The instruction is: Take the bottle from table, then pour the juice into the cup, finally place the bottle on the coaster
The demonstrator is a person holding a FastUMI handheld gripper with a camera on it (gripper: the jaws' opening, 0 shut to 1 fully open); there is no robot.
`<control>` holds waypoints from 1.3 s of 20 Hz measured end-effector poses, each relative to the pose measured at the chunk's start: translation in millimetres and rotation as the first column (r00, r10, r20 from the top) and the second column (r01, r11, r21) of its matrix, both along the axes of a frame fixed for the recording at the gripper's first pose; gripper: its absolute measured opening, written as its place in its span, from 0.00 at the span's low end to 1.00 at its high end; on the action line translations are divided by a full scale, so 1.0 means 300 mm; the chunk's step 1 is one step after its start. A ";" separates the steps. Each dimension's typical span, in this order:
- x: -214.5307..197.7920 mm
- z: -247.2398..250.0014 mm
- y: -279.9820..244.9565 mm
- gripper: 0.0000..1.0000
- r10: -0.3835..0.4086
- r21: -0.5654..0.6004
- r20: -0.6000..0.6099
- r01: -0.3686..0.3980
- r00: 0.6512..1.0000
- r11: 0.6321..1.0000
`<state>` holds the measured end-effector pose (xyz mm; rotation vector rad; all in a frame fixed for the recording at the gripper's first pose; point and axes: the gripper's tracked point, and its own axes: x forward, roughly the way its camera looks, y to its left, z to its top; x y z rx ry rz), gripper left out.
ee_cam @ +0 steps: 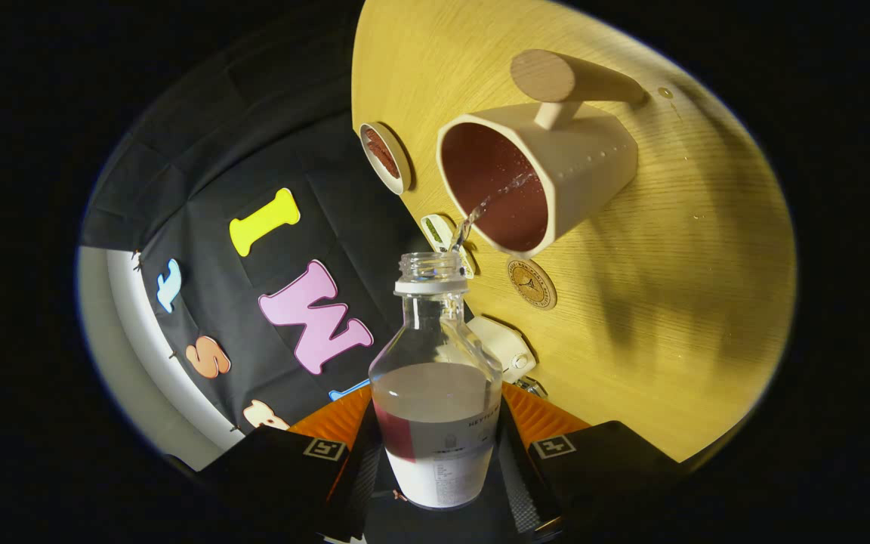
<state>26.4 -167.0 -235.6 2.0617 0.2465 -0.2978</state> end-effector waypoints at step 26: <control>0.011 0.102 -0.106 0.74 -0.164 0.321 -0.023 0.163 0.986 0.933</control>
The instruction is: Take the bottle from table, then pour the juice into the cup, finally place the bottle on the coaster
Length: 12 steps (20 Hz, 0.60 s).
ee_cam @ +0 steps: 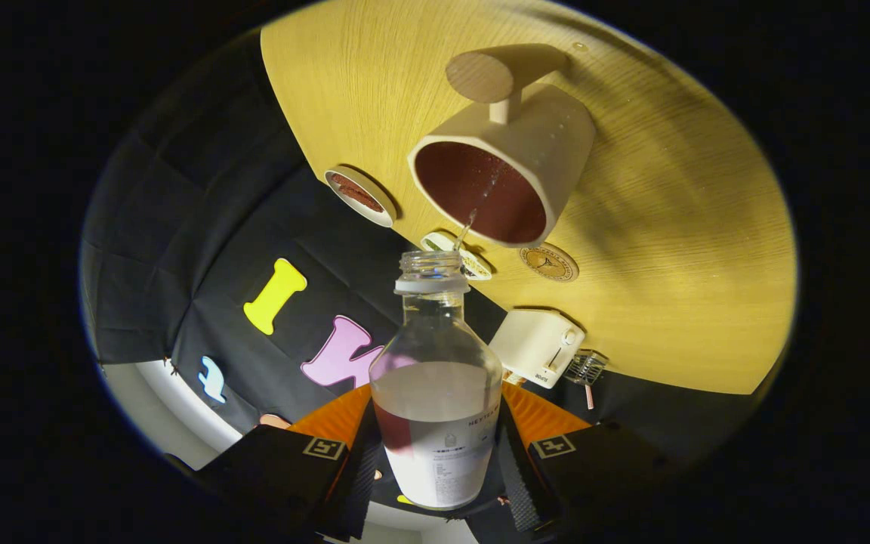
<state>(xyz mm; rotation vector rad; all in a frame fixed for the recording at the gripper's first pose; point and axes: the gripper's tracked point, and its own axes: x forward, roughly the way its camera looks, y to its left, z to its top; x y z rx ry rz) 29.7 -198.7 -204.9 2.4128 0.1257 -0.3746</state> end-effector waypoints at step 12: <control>0.005 0.009 -0.003 0.74 0.012 0.016 -0.004 -0.012 1.000 1.000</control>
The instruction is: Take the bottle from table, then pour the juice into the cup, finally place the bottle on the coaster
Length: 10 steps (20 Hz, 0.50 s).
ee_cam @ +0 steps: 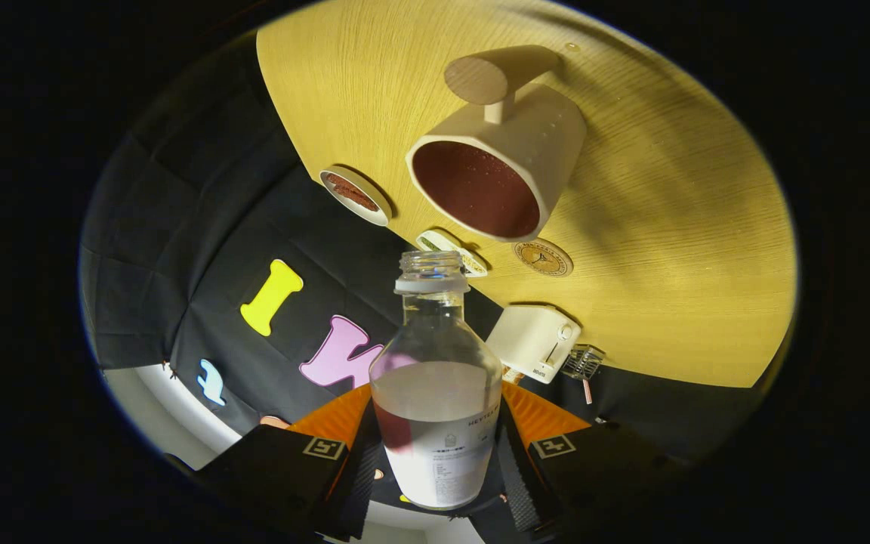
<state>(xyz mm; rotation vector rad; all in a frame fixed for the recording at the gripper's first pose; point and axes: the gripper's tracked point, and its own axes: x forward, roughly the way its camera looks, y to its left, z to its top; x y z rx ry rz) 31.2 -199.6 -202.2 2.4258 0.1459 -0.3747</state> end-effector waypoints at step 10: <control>-0.008 -0.009 -0.011 0.74 -0.013 -0.017 -0.019 0.013 1.000 1.000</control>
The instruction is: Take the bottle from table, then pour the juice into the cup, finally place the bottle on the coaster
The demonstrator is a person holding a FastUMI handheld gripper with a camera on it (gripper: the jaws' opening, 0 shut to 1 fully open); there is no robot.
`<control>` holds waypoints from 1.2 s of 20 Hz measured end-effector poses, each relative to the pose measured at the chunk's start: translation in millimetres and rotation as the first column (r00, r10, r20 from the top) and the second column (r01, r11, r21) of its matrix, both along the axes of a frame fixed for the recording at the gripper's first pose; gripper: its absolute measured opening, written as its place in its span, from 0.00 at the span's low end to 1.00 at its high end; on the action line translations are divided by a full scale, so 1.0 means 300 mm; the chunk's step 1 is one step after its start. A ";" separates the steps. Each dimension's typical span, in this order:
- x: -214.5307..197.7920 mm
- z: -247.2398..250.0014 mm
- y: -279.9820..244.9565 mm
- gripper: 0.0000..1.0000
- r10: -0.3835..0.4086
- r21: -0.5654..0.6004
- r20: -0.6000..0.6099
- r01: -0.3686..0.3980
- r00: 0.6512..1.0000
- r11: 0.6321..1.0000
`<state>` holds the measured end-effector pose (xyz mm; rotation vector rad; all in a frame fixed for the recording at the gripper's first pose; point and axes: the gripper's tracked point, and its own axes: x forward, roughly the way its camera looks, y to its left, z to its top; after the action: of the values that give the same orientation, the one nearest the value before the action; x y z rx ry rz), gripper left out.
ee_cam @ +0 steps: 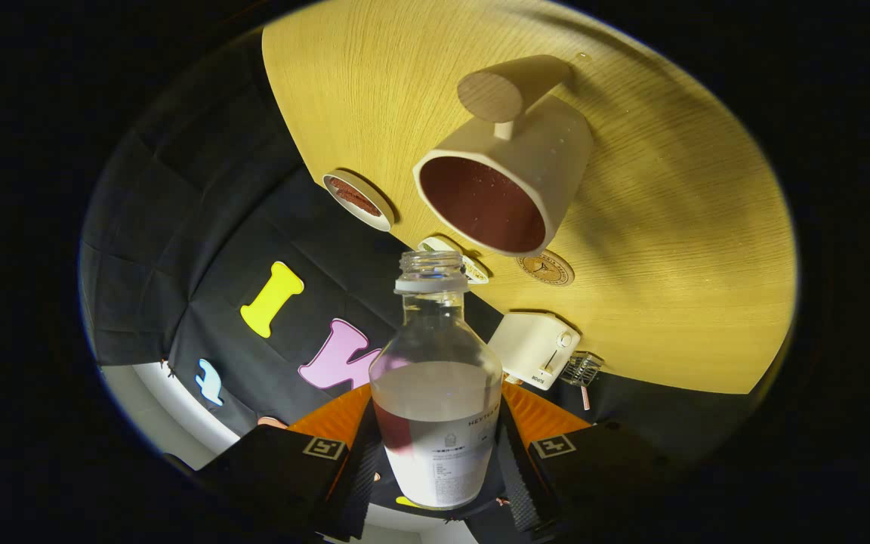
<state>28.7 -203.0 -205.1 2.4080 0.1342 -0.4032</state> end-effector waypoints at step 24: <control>-0.052 0.105 0.117 0.74 0.117 -0.872 -0.049 -0.100 0.992 0.479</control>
<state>13.2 -167.8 -173.6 1.3460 0.0459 -0.2822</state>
